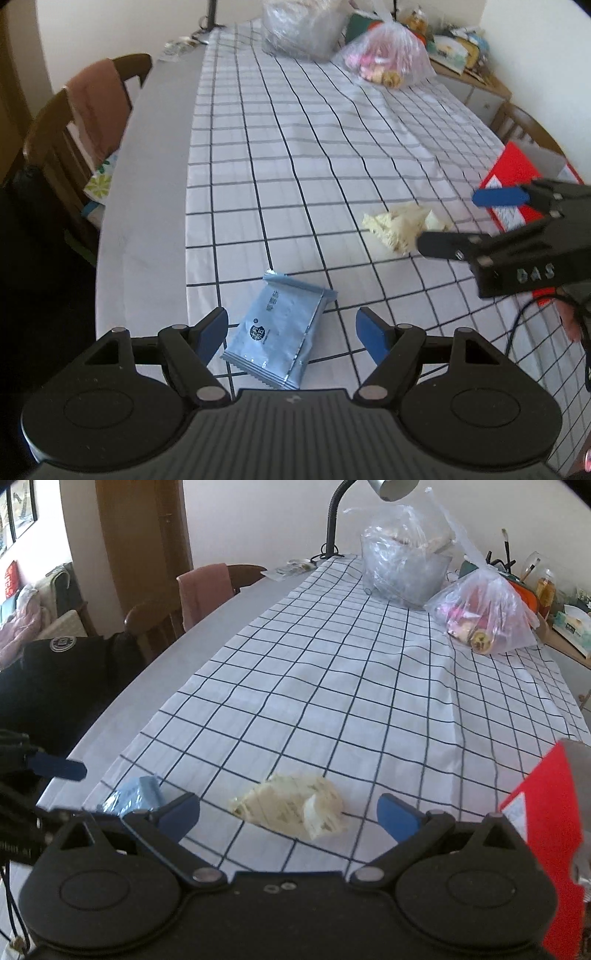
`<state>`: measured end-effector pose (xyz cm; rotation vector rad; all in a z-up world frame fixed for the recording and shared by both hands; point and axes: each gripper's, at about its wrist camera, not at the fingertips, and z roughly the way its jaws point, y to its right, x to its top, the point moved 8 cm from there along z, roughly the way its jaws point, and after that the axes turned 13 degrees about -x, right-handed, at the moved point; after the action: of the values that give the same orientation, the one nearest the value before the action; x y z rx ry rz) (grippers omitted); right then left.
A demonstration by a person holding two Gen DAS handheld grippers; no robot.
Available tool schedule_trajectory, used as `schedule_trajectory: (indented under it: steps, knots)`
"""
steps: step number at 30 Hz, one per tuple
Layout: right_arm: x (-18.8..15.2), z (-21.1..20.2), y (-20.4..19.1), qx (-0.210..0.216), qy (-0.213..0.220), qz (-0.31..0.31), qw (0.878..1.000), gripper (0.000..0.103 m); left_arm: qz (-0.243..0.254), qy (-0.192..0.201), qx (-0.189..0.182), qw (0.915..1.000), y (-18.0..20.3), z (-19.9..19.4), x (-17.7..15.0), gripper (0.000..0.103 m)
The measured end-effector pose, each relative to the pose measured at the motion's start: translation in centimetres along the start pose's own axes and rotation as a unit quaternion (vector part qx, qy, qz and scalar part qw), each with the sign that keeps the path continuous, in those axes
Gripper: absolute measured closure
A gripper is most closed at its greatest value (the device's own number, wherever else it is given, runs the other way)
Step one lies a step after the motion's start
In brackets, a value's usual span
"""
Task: Organize snacks
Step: 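Grasp the blue packet with the left tool while the right tool grasps the cream wrapper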
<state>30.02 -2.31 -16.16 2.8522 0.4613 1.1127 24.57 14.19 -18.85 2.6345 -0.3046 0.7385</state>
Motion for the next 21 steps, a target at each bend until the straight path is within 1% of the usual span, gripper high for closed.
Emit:
schedule_trajectory:
  steps: [12,15,18,20,21]
  knots:
    - [-0.4,4.5,-0.5,-0.033,-0.037,0.001,0.999,0.002,0.014,-0.036,-0.008,0.9992,-1.7,3.3,-0.5,0.027]
    - [-0.7,4.9,-0.6,-0.034,-0.046,0.004,0.998,0.004,0.018,-0.038,-0.006,0.9991,-1.6,3.6,-0.6,0.027]
    - [-0.7,5.1,-0.8,-0.031,-0.048,0.003,0.998,0.009,0.03,-0.039,0.001,0.9988,-1.4,4.0,-0.7,0.027]
    - [-0.7,5.2,-1.0,-0.024,-0.052,0.002,0.998,0.017,0.035,-0.039,0.005,0.9986,-1.2,4.1,-0.6,0.028]
    - [-0.7,5.2,-1.1,-0.022,-0.053,0.001,0.998,0.017,0.034,-0.038,0.007,0.9987,-1.2,4.2,-0.6,0.028]
